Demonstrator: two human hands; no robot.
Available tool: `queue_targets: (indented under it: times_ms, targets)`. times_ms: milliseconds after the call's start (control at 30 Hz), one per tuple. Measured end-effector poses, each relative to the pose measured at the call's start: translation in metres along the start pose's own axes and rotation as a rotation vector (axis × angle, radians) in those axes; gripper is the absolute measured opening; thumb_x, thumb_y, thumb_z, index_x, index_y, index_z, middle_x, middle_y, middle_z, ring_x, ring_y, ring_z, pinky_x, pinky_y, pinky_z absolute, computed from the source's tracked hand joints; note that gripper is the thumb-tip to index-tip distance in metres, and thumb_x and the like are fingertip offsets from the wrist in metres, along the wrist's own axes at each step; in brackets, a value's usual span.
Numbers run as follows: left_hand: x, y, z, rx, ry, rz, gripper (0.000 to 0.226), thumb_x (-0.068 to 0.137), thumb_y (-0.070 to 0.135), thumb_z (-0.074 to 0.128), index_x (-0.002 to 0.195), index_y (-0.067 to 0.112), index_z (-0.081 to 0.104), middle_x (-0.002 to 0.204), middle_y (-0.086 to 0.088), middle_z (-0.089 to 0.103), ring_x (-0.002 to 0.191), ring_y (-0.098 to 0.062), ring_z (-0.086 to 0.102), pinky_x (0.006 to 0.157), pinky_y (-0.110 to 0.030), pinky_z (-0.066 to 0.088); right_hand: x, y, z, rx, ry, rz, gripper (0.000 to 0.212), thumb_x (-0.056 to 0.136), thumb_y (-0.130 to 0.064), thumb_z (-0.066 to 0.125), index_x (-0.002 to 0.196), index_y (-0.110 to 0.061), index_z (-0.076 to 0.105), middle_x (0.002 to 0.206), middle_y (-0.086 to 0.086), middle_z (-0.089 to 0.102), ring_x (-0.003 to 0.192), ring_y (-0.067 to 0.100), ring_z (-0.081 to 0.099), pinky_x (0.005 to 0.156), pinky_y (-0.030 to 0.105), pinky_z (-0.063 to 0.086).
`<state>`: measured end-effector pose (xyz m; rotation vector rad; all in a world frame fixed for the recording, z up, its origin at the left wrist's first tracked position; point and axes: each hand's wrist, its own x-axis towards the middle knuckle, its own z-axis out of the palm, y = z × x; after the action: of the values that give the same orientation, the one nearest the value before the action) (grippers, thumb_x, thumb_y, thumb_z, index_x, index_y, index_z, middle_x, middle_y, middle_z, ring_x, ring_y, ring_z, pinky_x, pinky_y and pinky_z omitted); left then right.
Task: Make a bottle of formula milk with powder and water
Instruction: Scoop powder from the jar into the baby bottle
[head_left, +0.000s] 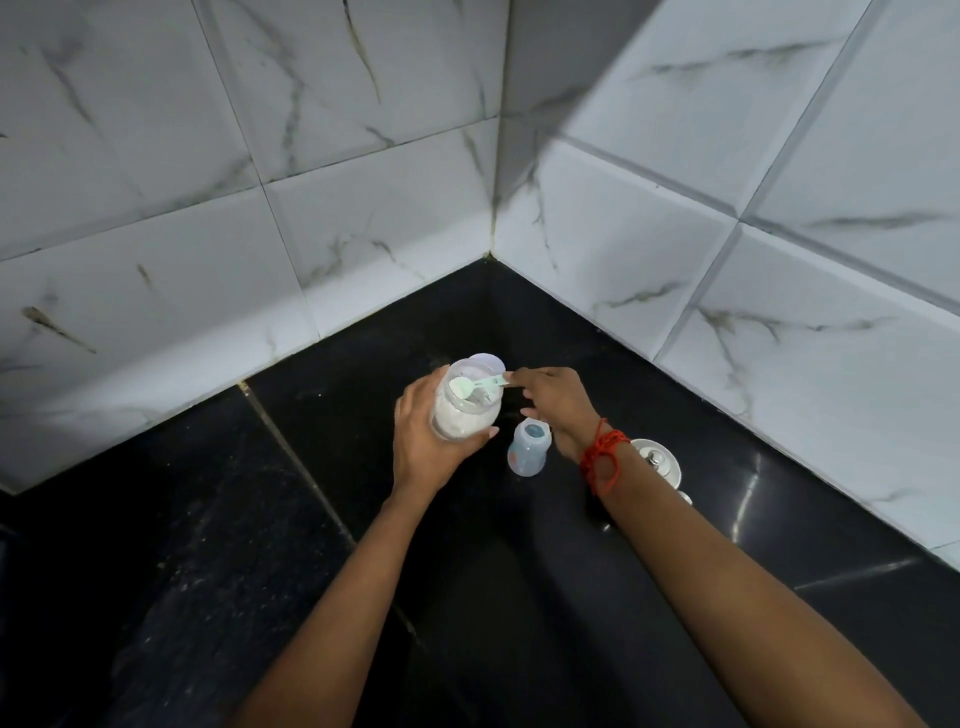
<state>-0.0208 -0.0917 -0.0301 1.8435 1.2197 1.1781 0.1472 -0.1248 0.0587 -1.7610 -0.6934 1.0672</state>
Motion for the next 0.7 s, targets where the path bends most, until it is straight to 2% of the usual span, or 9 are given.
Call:
queue_targets:
  times_ms: [67, 133, 233, 400, 500, 567, 633, 700]
  targets:
    - [0.000, -0.002, 0.002, -0.020, -0.004, -0.008, 0.094, 0.056, 0.037, 0.100, 0.139, 0.028, 0.058, 0.138, 0.010, 0.059, 0.130, -0.013, 0.053, 0.108, -0.045, 0.047, 0.002, -0.001, -0.002, 0.080, 0.027, 0.029, 0.017, 0.089, -0.019, 0.070, 0.089, -0.003, 0.076, 0.084, 0.001, 0.064, 0.078, 0.009, 0.057, 0.082, 0.036, 0.055]
    - [0.000, -0.004, 0.003, -0.036, -0.005, -0.015, 0.093, 0.057, 0.038, 0.100, 0.140, 0.030, 0.057, 0.138, 0.017, 0.058, 0.131, -0.010, 0.053, 0.109, -0.046, 0.047, 0.004, 0.000, -0.004, 0.120, 0.059, 0.024, 0.020, 0.090, -0.018, 0.069, 0.089, 0.001, 0.075, 0.078, -0.002, 0.062, 0.073, 0.008, 0.056, 0.077, 0.033, 0.054]
    - [0.000, -0.006, 0.006, -0.092, 0.007, -0.051, 0.093, 0.058, 0.034, 0.100, 0.140, 0.030, 0.057, 0.136, 0.034, 0.052, 0.132, -0.007, 0.054, 0.109, -0.046, 0.049, 0.008, 0.004, -0.005, 0.052, 0.101, -0.017, 0.014, 0.092, -0.019, 0.070, 0.082, -0.011, 0.075, 0.068, -0.004, 0.060, 0.070, 0.012, 0.056, 0.072, 0.032, 0.051]
    - [0.001, -0.004, 0.011, -0.145, 0.012, -0.072, 0.091, 0.059, 0.032, 0.100, 0.139, 0.035, 0.058, 0.137, 0.032, 0.054, 0.131, -0.007, 0.055, 0.108, -0.046, 0.051, 0.016, 0.013, -0.004, 0.015, 0.129, -0.031, 0.019, 0.090, -0.021, 0.072, 0.071, -0.021, 0.072, 0.067, -0.001, 0.061, 0.068, 0.014, 0.056, 0.081, 0.042, 0.058]
    - [0.003, -0.006, 0.013, -0.153, 0.011, -0.091, 0.091, 0.058, 0.035, 0.100, 0.139, 0.037, 0.057, 0.137, 0.029, 0.055, 0.131, -0.008, 0.056, 0.106, -0.047, 0.052, 0.019, 0.017, -0.004, -0.061, 0.137, -0.090, 0.014, 0.091, -0.024, 0.070, 0.082, -0.018, 0.079, 0.068, -0.001, 0.064, 0.070, 0.015, 0.058, 0.081, 0.046, 0.059]
    - [0.003, -0.005, 0.014, -0.145, 0.001, -0.092, 0.091, 0.059, 0.037, 0.099, 0.139, 0.037, 0.057, 0.137, 0.030, 0.055, 0.131, -0.008, 0.056, 0.106, -0.047, 0.052, 0.020, 0.017, -0.004, -0.076, 0.133, -0.110, 0.014, 0.092, -0.025, 0.069, 0.086, -0.018, 0.080, 0.067, -0.003, 0.064, 0.070, 0.014, 0.058, 0.079, 0.043, 0.059]
    - [0.004, -0.004, 0.014, -0.140, 0.000, -0.089, 0.090, 0.059, 0.037, 0.099, 0.139, 0.036, 0.057, 0.135, 0.035, 0.053, 0.130, -0.008, 0.056, 0.106, -0.047, 0.052, 0.021, 0.016, -0.004, -0.039, 0.143, -0.099, 0.015, 0.092, -0.025, 0.070, 0.081, -0.020, 0.078, 0.062, -0.007, 0.060, 0.067, 0.012, 0.056, 0.076, 0.039, 0.057]
    - [0.005, -0.004, 0.014, -0.135, 0.011, -0.088, 0.091, 0.058, 0.038, 0.098, 0.139, 0.036, 0.057, 0.136, 0.033, 0.053, 0.131, -0.009, 0.056, 0.106, -0.048, 0.052, 0.022, 0.017, -0.004, -0.063, 0.145, -0.109, 0.014, 0.091, -0.025, 0.069, 0.085, -0.018, 0.079, 0.056, -0.014, 0.059, 0.063, 0.009, 0.055, 0.074, 0.036, 0.056]
